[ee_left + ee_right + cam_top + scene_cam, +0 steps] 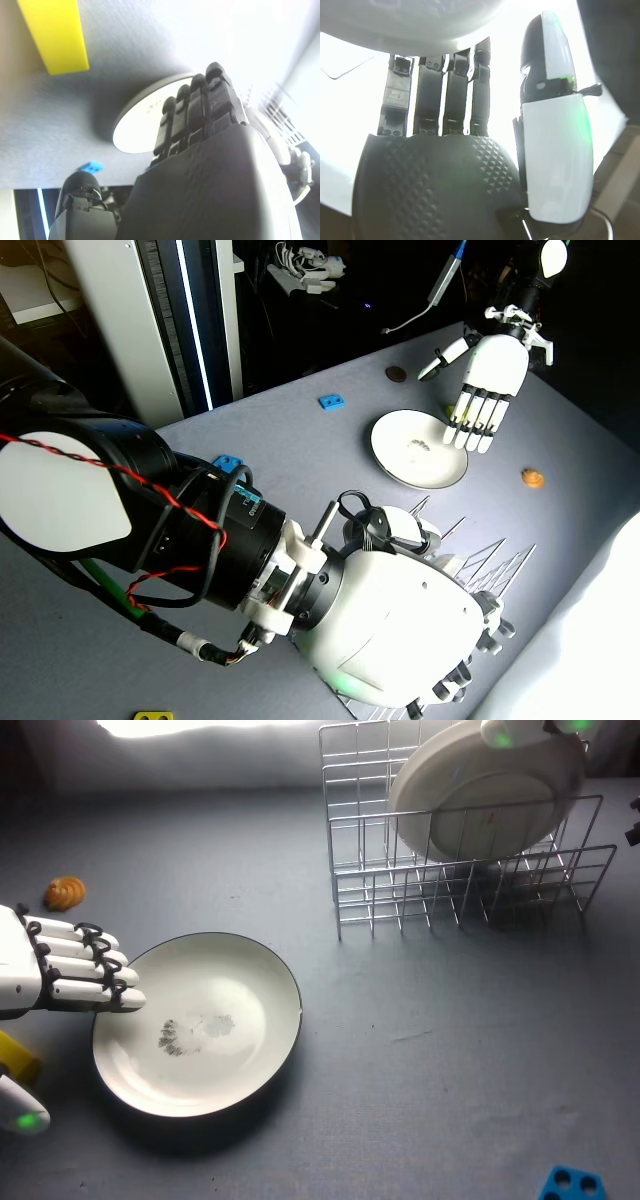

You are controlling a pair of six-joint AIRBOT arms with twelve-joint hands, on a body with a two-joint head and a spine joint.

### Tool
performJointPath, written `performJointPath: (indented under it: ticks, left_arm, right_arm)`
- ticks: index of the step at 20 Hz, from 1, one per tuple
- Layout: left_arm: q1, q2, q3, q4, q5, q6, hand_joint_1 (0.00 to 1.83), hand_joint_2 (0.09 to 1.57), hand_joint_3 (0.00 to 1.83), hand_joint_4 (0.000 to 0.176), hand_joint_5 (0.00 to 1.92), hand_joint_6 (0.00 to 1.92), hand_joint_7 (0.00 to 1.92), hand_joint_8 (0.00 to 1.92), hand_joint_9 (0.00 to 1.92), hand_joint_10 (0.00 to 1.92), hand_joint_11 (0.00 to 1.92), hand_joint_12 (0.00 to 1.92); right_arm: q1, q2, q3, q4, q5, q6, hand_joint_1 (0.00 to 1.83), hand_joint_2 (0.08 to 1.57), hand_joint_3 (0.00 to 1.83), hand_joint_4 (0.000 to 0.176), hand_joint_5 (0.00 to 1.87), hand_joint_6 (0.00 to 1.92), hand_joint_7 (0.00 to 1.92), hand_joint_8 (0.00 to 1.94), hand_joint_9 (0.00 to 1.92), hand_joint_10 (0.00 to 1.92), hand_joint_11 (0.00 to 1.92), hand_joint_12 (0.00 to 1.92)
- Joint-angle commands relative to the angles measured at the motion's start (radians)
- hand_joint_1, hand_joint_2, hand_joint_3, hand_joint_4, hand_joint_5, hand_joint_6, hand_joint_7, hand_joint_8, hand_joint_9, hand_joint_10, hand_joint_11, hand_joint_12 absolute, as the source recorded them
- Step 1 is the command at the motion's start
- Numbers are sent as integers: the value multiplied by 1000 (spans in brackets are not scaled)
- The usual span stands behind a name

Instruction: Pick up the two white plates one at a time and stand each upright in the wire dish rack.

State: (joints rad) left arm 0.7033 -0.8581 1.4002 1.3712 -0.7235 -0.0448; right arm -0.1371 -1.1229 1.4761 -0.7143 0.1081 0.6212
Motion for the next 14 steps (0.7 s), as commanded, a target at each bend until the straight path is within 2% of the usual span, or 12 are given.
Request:
performJointPath:
  ticks: [1,5,7,9,14]
  left_arm:
    - [-2,1,7,-48,-23,5,0,984,0,0,15,4,4,1,0,0,0,0]
    - [4,-2,11,-48,-15,6,0,982,0,0,0,0,0,0,0,0,0,0]
    - [9,-5,16,-48,-11,7,0,989,0,0,29,11,18,7,5,2,6,3]
    - [12,-7,21,-48,-9,7,0,995,2,0,30,8,19,5,1,0,0,0]
    - [18,-11,24,-48,-4,7,0,989,0,0,39,8,26,6,8,1,2,2]
  right_arm:
    - [18,9,7,20,83,-4,1082,1027,1,0,702,1,794,1,795,2,350,1063]
    - [30,9,7,20,90,-21,1042,1048,7,0,680,0,759,0,768,0,330,1069]
    - [36,8,7,20,95,-50,1061,1028,0,0,679,0,758,1,768,2,328,1069]
    - [40,8,7,21,100,-73,1065,1029,0,0,585,0,711,0,730,0,285,1054]
    - [62,7,7,21,108,-148,1038,1033,1,0,558,0,668,0,683,0,249,1056]
